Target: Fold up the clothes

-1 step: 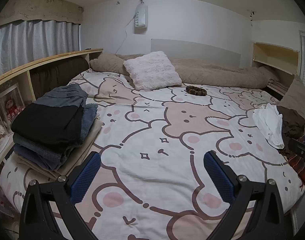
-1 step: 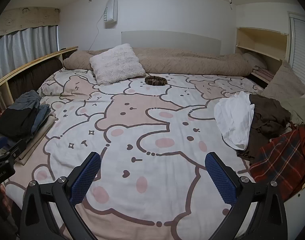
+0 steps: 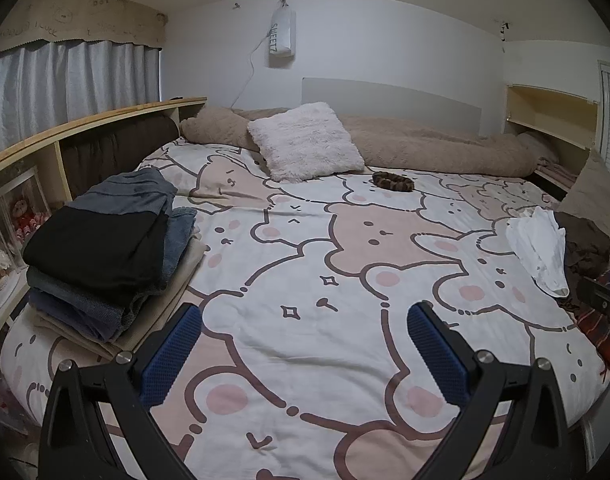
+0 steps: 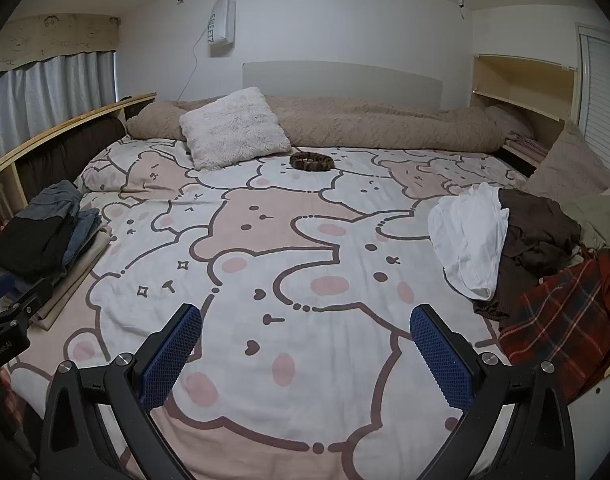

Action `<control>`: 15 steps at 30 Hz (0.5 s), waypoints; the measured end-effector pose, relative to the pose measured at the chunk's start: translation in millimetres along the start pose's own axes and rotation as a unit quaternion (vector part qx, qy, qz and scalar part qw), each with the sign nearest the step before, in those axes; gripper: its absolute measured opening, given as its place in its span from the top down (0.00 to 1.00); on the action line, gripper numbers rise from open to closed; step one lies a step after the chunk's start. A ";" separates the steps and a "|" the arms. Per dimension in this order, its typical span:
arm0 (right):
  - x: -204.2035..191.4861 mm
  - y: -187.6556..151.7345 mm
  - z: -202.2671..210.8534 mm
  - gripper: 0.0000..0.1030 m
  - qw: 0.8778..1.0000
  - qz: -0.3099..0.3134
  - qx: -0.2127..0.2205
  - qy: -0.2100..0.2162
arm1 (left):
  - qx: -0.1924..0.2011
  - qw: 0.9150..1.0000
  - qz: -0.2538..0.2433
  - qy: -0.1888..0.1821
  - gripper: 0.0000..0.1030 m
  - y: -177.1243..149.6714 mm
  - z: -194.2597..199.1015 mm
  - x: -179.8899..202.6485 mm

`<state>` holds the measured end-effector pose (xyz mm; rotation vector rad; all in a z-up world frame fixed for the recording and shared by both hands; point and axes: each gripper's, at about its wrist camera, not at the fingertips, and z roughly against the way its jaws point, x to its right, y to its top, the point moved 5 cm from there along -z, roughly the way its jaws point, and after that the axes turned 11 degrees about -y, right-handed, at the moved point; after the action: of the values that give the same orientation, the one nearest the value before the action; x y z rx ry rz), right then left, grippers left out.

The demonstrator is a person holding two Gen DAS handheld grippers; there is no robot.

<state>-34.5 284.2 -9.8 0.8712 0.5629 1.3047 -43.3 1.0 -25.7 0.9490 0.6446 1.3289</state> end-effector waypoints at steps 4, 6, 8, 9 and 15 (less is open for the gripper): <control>-0.4 0.3 -0.3 0.00 1.000 0.001 -0.001 -0.001 | 0.002 1.000 -0.004 0.002 0.00 0.0 -0.8 0.6; -0.6 0.5 -0.4 0.00 1.000 0.002 -0.002 -0.002 | 0.001 1.000 -0.003 0.001 0.00 0.9 -1.6 -1.6; -0.8 0.6 -0.7 0.00 1.000 0.002 -0.003 -0.002 | 0.000 1.000 -0.002 0.000 0.00 0.8 -1.0 -0.7; -1.0 0.5 -1.5 0.00 1.000 0.002 -0.003 -0.003 | -0.001 1.000 -0.002 0.000 0.00 0.4 -0.4 -0.5; 0.5 -1.2 -5.5 0.00 1.000 0.013 -0.005 -0.020 | -0.003 1.000 -0.001 -0.002 0.00 1.3 -4.5 -3.0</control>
<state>-38.0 285.9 -13.9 0.8967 0.5156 1.3101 -48.2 -1.1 -27.2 0.9459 0.6393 1.3260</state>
